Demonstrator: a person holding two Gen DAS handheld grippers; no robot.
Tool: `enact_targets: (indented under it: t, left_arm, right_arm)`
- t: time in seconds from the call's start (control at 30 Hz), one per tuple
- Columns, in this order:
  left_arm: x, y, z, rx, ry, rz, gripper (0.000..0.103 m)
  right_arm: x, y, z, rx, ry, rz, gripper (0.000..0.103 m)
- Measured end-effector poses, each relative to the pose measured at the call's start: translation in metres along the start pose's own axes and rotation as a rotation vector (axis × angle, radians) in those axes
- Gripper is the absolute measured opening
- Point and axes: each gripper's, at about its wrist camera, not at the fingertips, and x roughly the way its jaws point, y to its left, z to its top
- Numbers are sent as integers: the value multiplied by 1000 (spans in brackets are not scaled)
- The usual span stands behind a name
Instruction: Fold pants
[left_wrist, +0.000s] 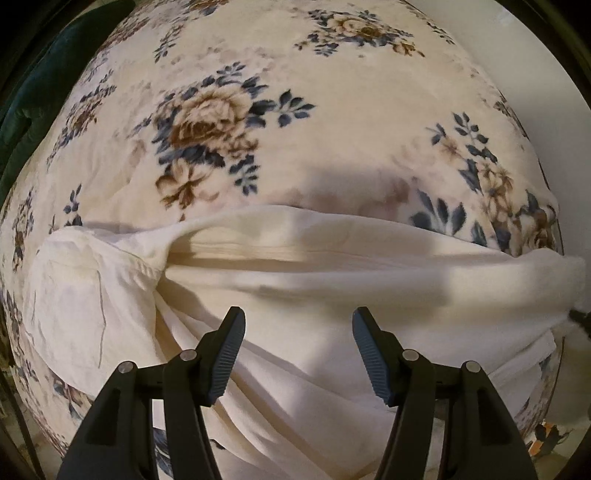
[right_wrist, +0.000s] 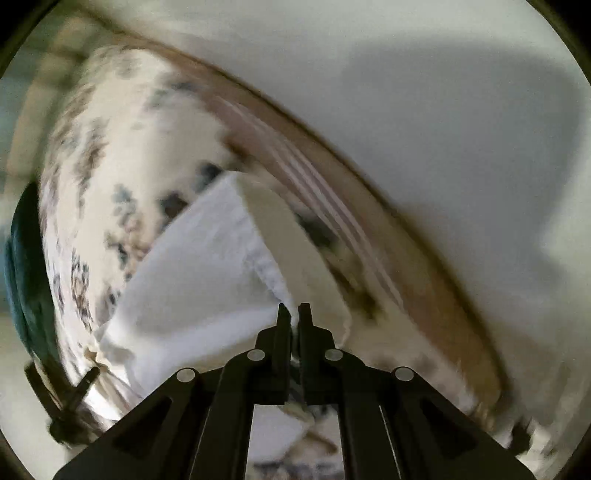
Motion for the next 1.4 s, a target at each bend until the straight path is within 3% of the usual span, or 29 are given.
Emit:
enact_targets:
  t: [0.13, 0.17, 0.2, 0.27, 0.4, 0.5, 0.57, 0.67, 0.73, 0.77, 0.83, 0.97, 1.07, 1.13, 1.17, 1.2, 1.27, 1.33, 1.4]
  left_arm:
    - [-3, -2, 1, 8, -9, -4, 59]
    - [-3, -2, 2, 9, -10, -5, 59]
    - [-3, -3, 2, 11, -11, -5, 59]
    - [-2, -3, 3, 16, -11, -4, 59]
    - [-1, -6, 4, 17, -11, -9, 59]
    - [-2, -9, 6, 27, -13, -8, 59]
    - [-2, -11, 7, 30, -12, -10, 59]
    - [-2, -13, 9, 30, -11, -18, 59]
    - [-3, -13, 11, 26, -15, -26, 59]
    - [-4, -12, 11, 23, -15, -31, 59]
    - [-7, -10, 12, 22, -24, -32, 59]
    - [-8, 2, 12, 6, -34, -19, 59]
    - [-5, 12, 13, -23, -26, -16, 59]
    - [-9, 17, 13, -46, -37, -15, 59]
    - [-11, 18, 12, -51, -44, -16, 59]
    - [-13, 19, 11, -52, -51, -16, 59]
    - [-15, 18, 9, -45, -58, -12, 59]
    - [-13, 16, 6, -39, -53, -19, 59]
    - [-9, 12, 2, -31, -36, -29, 59]
  right_arm:
    - [19, -6, 1, 47, 48, 56, 11]
    - [18, -5, 4, 55, 41, 83, 22]
    - [15, -4, 7, 66, 28, 125, 48]
    - [8, -2, 16, 91, -15, 192, 72]
    - [-2, 14, 43, 114, -66, 243, 72]
    - [-1, 35, 67, 72, -65, 161, 72]
    - [7, 54, 76, 31, -20, 58, 72]
    - [34, 62, 94, 73, 107, 51, 70]
    - [51, 66, 104, 104, 170, 90, 40]
    - [55, 73, 107, 103, 196, 89, 9]
    - [39, 92, 98, 23, 139, 97, 9]
    - [-47, 130, 82, -120, -163, 222, 7]
    - [-35, 126, 99, -88, -163, 184, 7]
    - [-8, 120, 112, -42, -84, 193, 11]
    - [0, 120, 116, -46, -51, 184, 20]
    - [0, 125, 118, -75, -43, 160, 46]
    - [-12, 138, 108, -153, -89, 122, 87]
    - [-33, 148, 92, -216, -146, 99, 87]
    - [-47, 138, 78, -203, -175, 30, 87]
